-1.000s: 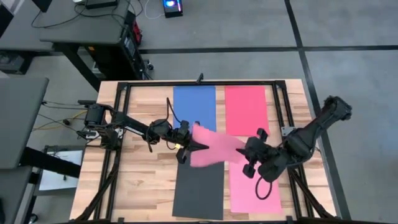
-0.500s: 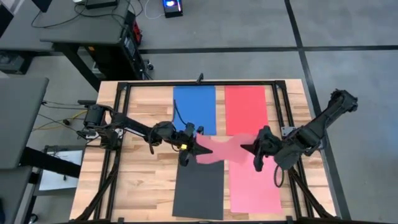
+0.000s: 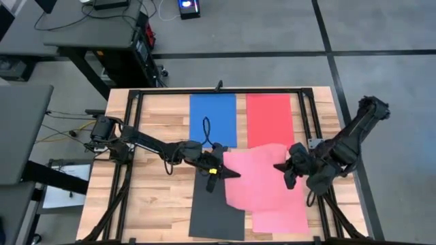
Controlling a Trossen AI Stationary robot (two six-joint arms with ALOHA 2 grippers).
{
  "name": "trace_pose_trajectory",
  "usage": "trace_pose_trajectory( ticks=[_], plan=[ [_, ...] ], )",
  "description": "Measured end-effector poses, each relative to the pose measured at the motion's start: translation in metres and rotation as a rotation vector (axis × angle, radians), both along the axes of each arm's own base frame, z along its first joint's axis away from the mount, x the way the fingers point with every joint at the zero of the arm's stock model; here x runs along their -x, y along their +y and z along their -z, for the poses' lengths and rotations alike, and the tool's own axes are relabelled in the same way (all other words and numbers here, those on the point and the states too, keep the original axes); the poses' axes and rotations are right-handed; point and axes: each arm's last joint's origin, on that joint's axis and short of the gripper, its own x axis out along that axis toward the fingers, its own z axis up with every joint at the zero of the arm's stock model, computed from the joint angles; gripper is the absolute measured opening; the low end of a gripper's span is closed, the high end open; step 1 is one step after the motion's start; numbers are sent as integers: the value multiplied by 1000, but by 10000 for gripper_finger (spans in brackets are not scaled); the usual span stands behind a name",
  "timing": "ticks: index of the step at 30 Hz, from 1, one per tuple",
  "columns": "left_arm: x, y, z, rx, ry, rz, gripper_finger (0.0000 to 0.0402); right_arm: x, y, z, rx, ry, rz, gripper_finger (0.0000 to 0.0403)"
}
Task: Organize paper
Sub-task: Stack the pink paper on top of the pink paper
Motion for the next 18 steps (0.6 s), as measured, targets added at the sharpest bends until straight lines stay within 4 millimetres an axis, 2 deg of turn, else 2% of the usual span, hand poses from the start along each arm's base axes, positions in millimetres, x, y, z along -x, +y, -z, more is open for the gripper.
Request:
trace_pose_trajectory(
  ticks=[10, 18],
  plan=[
    [-1, 1, 7, 5, 90, -47, 0, 17, 11, 7, -108, 50, 40, 0],
    [-1, 2, 15, -26, 159, -64, 0, 22, 16, 22, -151, 226, 87, 0]
  ],
)
